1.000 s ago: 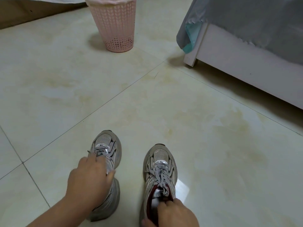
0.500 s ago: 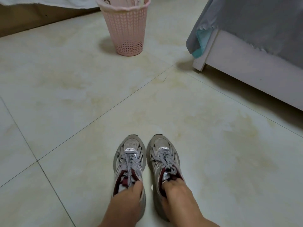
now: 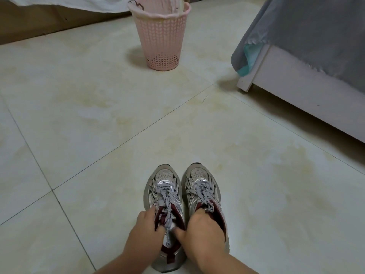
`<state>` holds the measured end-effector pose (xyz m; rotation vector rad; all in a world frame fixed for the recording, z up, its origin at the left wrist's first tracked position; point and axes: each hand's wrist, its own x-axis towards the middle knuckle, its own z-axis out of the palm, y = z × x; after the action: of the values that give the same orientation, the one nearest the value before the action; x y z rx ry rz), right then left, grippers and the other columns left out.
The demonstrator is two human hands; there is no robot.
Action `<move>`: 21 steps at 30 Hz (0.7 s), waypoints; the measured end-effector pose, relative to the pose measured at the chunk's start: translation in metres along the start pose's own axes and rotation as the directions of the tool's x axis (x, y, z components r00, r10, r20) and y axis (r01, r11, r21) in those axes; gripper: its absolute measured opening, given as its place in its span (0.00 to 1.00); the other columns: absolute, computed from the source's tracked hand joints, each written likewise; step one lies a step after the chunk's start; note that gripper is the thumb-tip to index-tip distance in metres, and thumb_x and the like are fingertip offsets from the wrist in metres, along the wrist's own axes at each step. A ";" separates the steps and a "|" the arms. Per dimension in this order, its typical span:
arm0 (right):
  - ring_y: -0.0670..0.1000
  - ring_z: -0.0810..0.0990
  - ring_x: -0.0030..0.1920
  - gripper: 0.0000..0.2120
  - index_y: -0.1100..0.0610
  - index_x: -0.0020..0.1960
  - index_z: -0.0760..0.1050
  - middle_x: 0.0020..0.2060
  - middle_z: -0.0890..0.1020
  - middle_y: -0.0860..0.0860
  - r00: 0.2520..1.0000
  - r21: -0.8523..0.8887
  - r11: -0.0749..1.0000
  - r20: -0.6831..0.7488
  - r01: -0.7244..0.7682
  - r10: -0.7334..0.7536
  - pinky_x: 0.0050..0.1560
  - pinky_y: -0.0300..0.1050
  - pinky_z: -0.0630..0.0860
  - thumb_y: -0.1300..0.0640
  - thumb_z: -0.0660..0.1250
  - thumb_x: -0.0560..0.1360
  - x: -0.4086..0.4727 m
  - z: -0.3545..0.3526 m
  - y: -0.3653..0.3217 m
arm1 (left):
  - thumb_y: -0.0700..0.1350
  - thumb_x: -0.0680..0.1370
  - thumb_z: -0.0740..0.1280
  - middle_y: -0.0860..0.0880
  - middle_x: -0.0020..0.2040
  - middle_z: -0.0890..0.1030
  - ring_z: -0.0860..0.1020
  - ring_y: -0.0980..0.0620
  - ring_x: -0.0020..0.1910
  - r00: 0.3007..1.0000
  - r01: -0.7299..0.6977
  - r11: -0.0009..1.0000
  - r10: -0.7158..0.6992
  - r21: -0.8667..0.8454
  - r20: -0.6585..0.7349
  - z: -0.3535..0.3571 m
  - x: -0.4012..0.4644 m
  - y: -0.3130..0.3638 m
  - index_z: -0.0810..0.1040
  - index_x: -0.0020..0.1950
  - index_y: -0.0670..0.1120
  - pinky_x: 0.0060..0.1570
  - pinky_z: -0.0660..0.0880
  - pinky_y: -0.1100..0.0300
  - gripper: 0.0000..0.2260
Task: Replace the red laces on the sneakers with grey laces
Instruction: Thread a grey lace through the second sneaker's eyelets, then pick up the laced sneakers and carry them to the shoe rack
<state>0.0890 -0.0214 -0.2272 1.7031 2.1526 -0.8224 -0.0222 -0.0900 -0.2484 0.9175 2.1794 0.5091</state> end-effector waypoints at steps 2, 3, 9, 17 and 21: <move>0.54 0.77 0.57 0.33 0.58 0.59 0.67 0.56 0.78 0.53 0.999 -0.005 0.999 -0.006 -0.039 0.039 0.57 0.46 0.74 0.35 0.67 0.67 0.003 0.001 -0.001 | 0.42 0.77 0.59 0.45 0.59 0.69 0.72 0.48 0.59 0.999 0.014 1.000 -0.014 -0.003 0.046 0.000 0.003 -0.001 0.63 0.70 0.50 0.59 0.68 0.58 0.21; 0.54 0.77 0.57 0.32 0.58 0.59 0.67 0.56 0.78 0.53 0.999 0.000 0.999 -0.014 -0.053 0.053 0.56 0.46 0.74 0.36 0.68 0.66 0.006 0.001 -0.001 | 0.42 0.77 0.59 0.45 0.59 0.69 0.72 0.48 0.59 0.998 0.012 1.000 -0.011 -0.010 0.063 -0.001 0.003 0.000 0.63 0.71 0.50 0.60 0.68 0.58 0.22; 0.54 0.80 0.53 0.14 0.57 0.54 0.72 0.52 0.81 0.52 0.996 -0.056 0.998 -0.089 -0.022 0.016 0.46 0.42 0.74 0.51 0.66 0.73 0.026 -0.009 0.006 | 0.42 0.77 0.59 0.48 0.57 0.66 0.72 0.57 0.50 0.992 -0.085 0.996 0.088 -0.040 0.088 0.002 0.004 0.006 0.58 0.74 0.51 0.52 0.67 0.68 0.25; 0.54 0.80 0.48 0.08 0.49 0.40 0.67 0.44 0.82 0.50 0.996 0.089 0.994 -0.065 0.071 -0.065 0.40 0.42 0.70 0.47 0.64 0.68 0.037 -0.032 0.038 | 0.35 0.75 0.64 0.52 0.44 0.76 0.75 0.60 0.37 0.984 -0.170 0.969 0.159 -0.181 -0.077 -0.027 0.021 0.003 0.72 0.43 0.58 0.38 0.69 0.72 0.15; 0.55 0.80 0.49 0.14 0.52 0.46 0.73 0.45 0.82 0.50 0.996 0.166 0.984 -0.076 0.062 -0.050 0.42 0.42 0.72 0.44 0.66 0.66 0.033 -0.057 0.035 | 0.36 0.75 0.65 0.49 0.41 0.77 0.74 0.61 0.37 0.985 -0.168 0.957 0.154 -0.237 -0.076 -0.047 0.023 0.027 0.75 0.43 0.55 0.35 0.70 0.70 0.12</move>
<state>0.1209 0.0435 -0.2085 1.7842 2.2448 -0.9992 -0.0559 -0.0591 -0.2112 0.9589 2.0450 0.8702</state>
